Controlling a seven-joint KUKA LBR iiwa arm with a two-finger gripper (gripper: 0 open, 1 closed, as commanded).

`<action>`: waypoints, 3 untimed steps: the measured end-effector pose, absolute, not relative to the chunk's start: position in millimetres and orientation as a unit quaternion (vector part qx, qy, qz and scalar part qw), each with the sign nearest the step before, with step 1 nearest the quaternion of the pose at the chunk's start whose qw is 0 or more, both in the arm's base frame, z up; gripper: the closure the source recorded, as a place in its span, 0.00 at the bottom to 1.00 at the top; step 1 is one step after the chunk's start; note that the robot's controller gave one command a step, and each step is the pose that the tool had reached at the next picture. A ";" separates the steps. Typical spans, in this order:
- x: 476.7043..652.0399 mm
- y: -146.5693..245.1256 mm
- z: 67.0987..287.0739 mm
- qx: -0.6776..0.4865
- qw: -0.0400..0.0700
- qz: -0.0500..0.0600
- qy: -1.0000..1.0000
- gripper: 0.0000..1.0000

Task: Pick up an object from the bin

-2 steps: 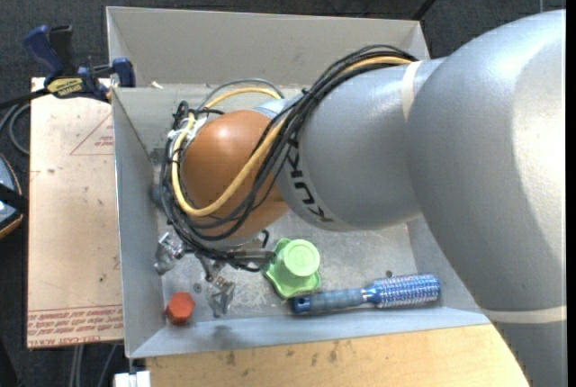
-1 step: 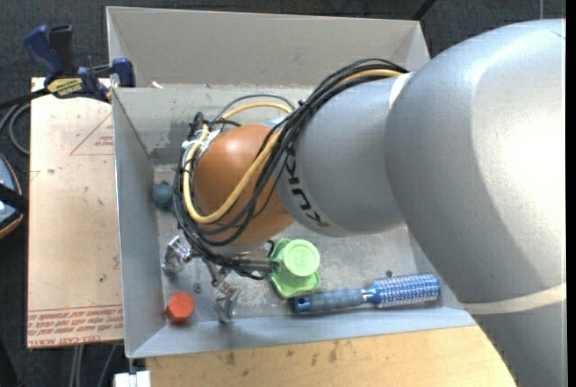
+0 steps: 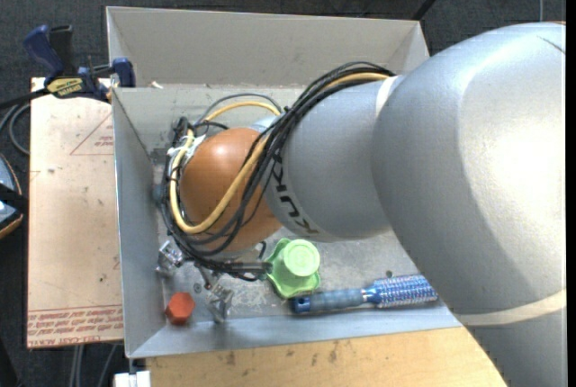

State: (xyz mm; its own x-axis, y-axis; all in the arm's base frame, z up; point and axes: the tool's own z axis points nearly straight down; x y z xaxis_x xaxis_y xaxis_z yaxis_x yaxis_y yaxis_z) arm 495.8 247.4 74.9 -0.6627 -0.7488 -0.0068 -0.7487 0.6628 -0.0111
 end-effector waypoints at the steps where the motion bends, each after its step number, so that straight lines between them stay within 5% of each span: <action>1: 496.0 247.6 76.0 -0.412 0.004 -0.004 0.911 1.00; 2: 527.5 235.6 225.8 -0.414 0.006 0.000 0.910 1.00; 3: 495.2 235.6 204.2 -0.350 -0.001 0.001 0.937 1.00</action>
Offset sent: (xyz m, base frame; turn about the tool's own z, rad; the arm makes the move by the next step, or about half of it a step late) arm 0.0000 0.0000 0.0000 0.0000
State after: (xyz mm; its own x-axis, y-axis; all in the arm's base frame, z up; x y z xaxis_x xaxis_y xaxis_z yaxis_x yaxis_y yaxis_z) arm 495.2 235.6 204.2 -0.7552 -0.6555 0.0006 -0.6555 0.7552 0.0021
